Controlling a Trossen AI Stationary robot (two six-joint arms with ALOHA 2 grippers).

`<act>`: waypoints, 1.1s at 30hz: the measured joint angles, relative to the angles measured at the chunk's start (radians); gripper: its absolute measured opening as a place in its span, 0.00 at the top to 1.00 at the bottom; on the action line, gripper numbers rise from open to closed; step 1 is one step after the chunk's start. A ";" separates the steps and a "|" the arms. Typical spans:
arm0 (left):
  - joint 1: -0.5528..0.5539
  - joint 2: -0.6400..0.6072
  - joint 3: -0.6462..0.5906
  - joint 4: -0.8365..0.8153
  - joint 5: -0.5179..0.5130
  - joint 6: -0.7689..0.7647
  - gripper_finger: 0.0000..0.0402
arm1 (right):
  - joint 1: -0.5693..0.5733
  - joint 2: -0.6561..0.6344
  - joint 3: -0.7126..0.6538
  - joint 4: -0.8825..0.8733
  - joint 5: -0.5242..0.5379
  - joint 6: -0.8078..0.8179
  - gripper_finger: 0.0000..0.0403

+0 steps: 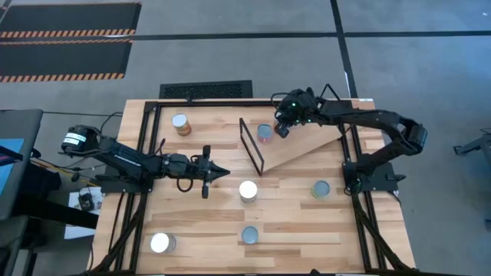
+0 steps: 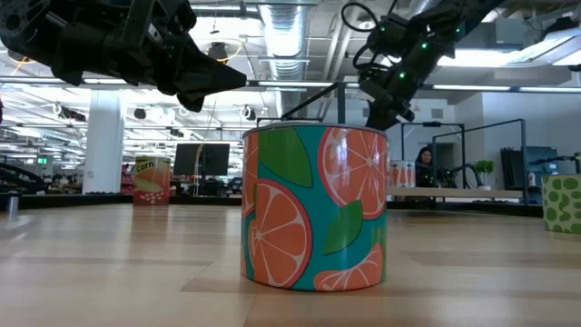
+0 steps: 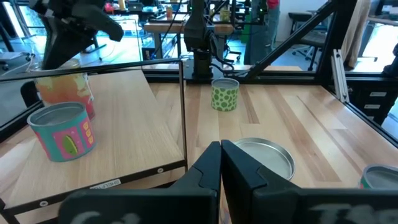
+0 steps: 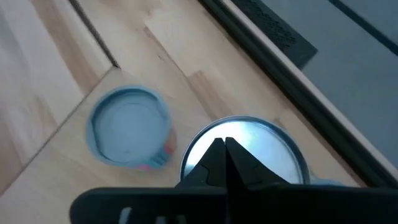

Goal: Pick and place cans onto a shelf
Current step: Adjust the canned corn on the shelf, then put the top canned peaches on the shelf

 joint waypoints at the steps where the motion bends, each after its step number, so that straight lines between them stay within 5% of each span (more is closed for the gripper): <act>1: 0.000 0.000 0.000 -0.001 0.000 0.000 1.00 | 0.001 0.007 0.001 0.008 -0.004 0.000 0.98; 22: 0.000 0.000 0.000 0.000 0.000 -0.004 1.00 | 0.003 -0.003 0.003 0.006 -0.023 -0.008 0.95; 33: 0.000 0.000 0.000 0.001 0.000 0.001 1.00 | 0.067 -0.045 0.177 -0.065 -0.015 -0.120 0.87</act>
